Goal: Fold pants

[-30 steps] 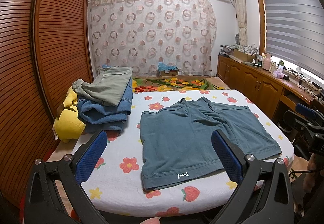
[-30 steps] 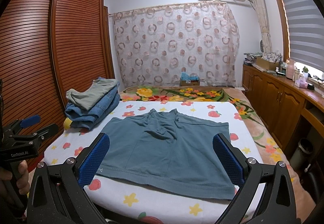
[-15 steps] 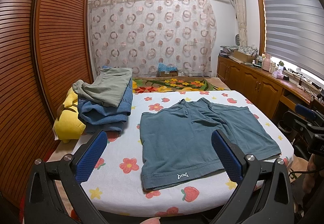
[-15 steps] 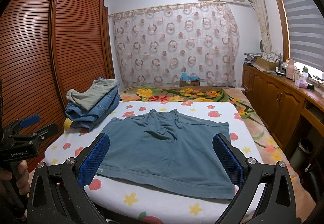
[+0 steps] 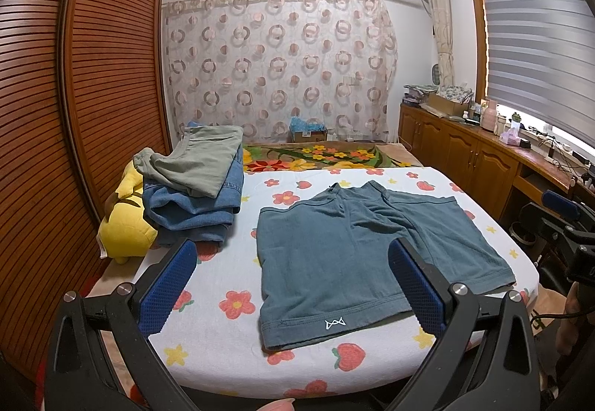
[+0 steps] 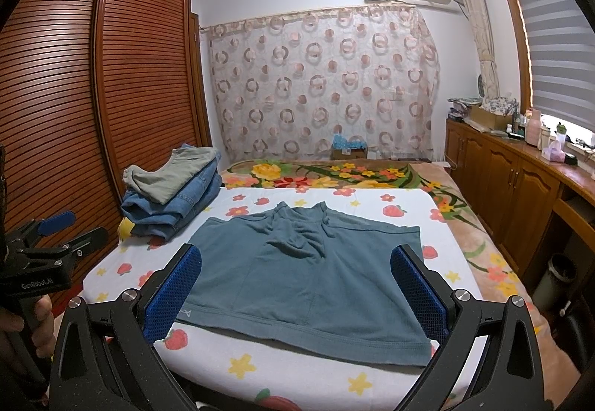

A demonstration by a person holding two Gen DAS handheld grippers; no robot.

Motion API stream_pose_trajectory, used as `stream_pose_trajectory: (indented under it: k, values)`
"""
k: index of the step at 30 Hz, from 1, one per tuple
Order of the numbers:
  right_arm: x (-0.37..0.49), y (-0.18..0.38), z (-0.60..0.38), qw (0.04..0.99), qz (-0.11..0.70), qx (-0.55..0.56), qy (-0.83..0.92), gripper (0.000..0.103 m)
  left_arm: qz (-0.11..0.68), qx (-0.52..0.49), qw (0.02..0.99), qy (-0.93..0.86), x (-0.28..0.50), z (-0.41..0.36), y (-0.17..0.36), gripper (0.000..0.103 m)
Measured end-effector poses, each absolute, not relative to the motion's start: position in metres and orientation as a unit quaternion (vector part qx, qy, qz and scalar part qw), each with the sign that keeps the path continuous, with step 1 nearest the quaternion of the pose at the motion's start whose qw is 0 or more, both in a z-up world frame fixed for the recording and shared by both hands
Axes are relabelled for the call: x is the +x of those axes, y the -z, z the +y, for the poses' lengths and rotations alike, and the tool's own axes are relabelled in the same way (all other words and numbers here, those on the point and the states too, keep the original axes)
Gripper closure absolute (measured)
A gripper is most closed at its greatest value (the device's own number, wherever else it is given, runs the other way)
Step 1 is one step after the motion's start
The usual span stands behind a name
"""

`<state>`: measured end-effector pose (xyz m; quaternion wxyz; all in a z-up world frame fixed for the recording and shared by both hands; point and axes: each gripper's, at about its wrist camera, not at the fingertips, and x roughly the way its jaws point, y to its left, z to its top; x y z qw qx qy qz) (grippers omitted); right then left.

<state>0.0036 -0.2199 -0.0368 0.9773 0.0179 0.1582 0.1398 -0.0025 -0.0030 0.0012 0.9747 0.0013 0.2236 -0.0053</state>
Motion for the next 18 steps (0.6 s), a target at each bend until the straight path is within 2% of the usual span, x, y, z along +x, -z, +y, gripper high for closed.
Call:
stream_pose_trajectory:
  k: [18]
  values:
    - [0.0049, 0.0365, -0.2197, 0.977, 0.162, 0.019, -0.140, 0.001, 0.238, -0.001, 0.971, 0.007, 0.0014, -0.0025, -0.0015, 0.000]
